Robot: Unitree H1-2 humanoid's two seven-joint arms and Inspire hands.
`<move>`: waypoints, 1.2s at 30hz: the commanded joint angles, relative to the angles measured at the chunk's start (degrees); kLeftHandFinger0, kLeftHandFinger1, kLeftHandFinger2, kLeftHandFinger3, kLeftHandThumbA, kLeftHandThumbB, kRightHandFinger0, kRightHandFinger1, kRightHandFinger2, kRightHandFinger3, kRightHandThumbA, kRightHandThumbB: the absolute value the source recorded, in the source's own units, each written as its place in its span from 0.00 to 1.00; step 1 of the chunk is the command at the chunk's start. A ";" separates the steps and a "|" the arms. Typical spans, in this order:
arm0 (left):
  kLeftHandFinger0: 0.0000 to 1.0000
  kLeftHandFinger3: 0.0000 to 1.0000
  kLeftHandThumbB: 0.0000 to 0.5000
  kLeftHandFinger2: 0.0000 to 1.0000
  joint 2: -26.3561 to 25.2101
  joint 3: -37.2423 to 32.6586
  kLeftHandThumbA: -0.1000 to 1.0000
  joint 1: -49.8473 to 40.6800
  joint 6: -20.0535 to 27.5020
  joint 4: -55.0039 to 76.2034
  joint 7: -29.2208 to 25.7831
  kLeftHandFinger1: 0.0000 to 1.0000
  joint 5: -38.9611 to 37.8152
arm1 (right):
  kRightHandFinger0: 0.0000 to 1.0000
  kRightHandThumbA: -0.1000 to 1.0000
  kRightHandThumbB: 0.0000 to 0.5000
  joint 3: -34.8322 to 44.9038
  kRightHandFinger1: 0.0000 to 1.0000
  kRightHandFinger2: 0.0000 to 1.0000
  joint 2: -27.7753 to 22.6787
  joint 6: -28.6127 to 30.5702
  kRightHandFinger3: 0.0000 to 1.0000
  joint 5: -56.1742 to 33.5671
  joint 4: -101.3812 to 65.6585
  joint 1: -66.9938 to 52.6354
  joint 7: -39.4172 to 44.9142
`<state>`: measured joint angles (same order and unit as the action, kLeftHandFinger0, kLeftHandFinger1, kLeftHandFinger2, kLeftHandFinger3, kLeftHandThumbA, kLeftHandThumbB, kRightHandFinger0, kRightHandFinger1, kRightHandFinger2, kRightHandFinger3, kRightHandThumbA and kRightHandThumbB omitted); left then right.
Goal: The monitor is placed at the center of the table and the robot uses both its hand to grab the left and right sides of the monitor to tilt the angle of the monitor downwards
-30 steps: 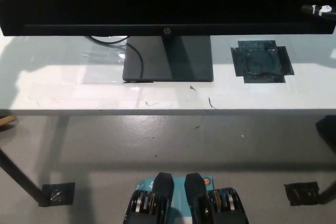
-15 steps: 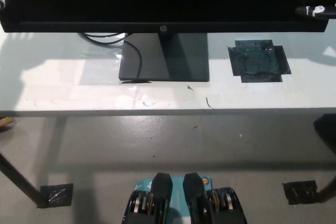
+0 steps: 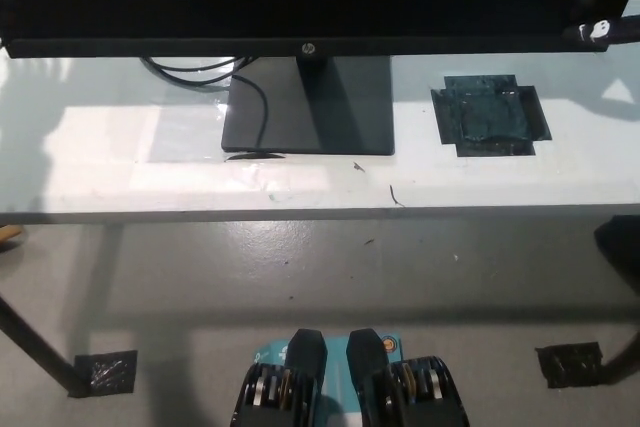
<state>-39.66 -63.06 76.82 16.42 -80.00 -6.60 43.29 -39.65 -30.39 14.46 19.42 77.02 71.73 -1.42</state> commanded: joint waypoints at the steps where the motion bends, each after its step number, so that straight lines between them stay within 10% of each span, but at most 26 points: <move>1: 1.00 1.00 1.00 1.00 4.76 -3.70 0.67 8.45 -10.83 -0.39 -18.67 1.00 10.46 | 1.00 0.53 1.00 -11.64 1.00 1.00 5.47 -4.04 1.00 19.40 1.77 9.21 -26.00; 23: 1.00 1.00 1.00 1.00 9.83 -2.91 0.68 12.16 -17.49 -2.09 -16.78 1.00 11.97 | 1.00 0.72 1.00 -17.72 1.00 1.00 8.82 -15.99 1.00 18.71 4.96 9.68 -39.15; 36: 1.00 1.00 0.94 1.00 5.98 22.75 0.73 3.20 -8.67 0.35 -4.18 1.00 -4.87 | 1.00 0.76 0.97 3.23 1.00 1.00 3.56 5.29 1.00 3.37 -8.25 -2.79 -24.38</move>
<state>-34.34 -49.40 78.52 2.66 -84.07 -13.54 48.22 -42.13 -25.86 7.42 26.83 80.69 71.09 -29.43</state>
